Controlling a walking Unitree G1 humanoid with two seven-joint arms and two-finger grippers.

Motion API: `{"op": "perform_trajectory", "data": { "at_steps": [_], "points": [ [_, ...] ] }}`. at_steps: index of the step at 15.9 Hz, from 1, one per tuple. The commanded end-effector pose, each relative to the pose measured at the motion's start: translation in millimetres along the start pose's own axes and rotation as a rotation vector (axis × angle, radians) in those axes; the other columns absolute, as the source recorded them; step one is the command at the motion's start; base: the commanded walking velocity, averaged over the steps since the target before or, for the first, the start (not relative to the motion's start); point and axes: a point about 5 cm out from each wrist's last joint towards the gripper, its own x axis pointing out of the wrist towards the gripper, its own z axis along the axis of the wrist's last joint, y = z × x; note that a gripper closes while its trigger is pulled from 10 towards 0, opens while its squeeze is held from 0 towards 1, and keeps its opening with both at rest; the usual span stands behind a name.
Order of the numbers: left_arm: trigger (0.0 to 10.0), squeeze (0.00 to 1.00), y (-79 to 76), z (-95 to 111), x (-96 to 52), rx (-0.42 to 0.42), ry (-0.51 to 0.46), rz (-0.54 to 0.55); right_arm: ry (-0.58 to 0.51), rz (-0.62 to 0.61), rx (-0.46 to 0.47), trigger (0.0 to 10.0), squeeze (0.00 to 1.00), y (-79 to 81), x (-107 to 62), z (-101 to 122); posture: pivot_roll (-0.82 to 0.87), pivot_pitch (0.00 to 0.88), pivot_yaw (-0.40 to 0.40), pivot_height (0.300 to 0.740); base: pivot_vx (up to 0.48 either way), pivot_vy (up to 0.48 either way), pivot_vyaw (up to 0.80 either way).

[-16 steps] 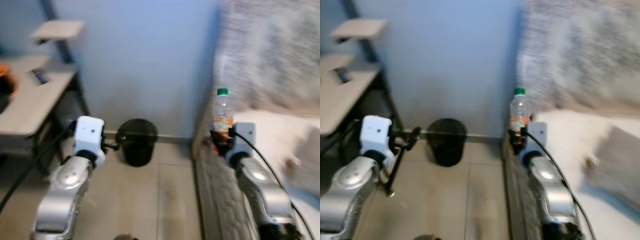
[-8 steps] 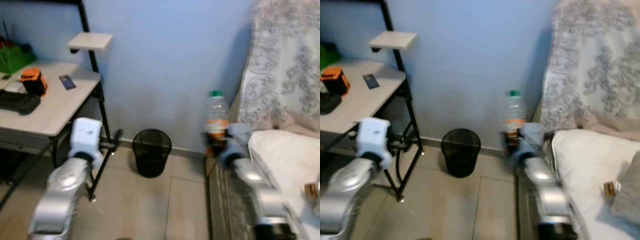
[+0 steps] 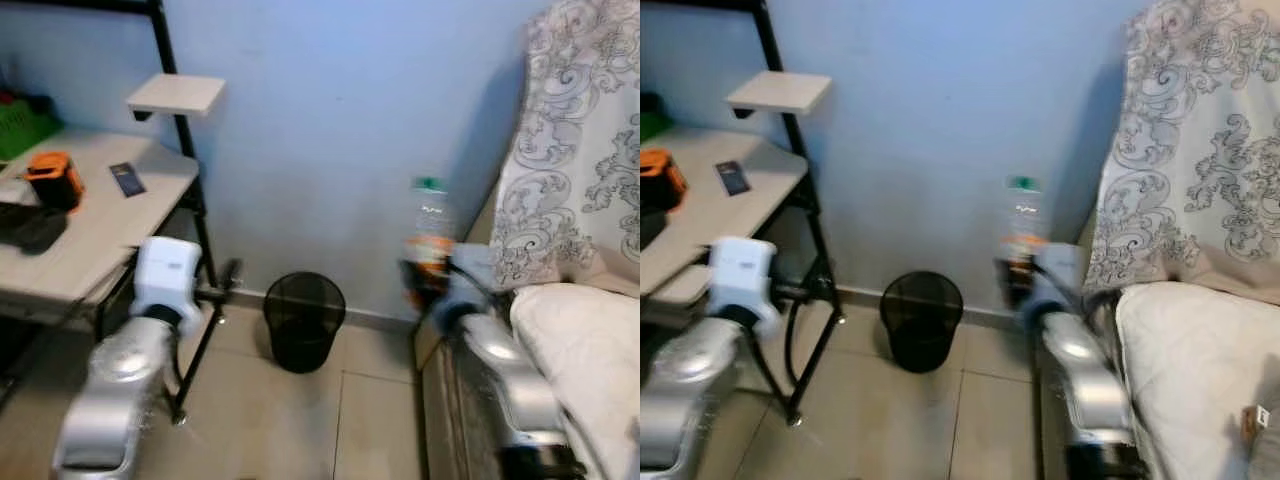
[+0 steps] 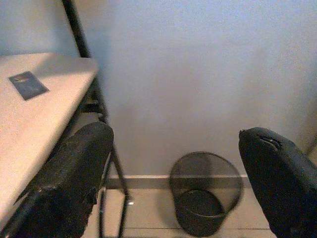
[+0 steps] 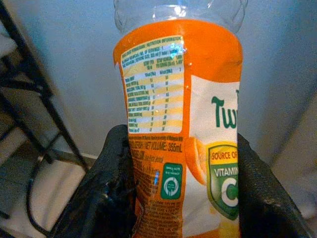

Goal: Clean up the room

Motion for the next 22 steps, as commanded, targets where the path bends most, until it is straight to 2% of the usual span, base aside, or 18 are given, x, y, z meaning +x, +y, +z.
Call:
{"op": "perform_trajectory", "data": {
  "at_steps": [1,17,22],
  "points": [
    [10.0,0.0,-7.7,3,1.2,-0.004,-0.01,-0.029,-0.021,-0.051,-0.019,10.0,0.0,-15.2,-2.6,6,0.04,0.0,-0.03,0.74,0.375,0.0,0.0],
    [10.0,0.0,-10.9,2,1.9,0.007,-0.004,-0.066,0.006,-0.01,-0.028,10.0,0.0,-13.4,-3.0,3,0.04,0.0,-0.029,0.74,0.371,0.0,0.0],
    [10.0,0.0,-11.9,-3,-8.0,0.024,0.006,-0.096,0.026,0.122,-0.098,10.0,0.0,-12.8,-13.8,-1,0.04,0.0,-0.029,0.74,0.362,0.0,0.0]
  ]
}}
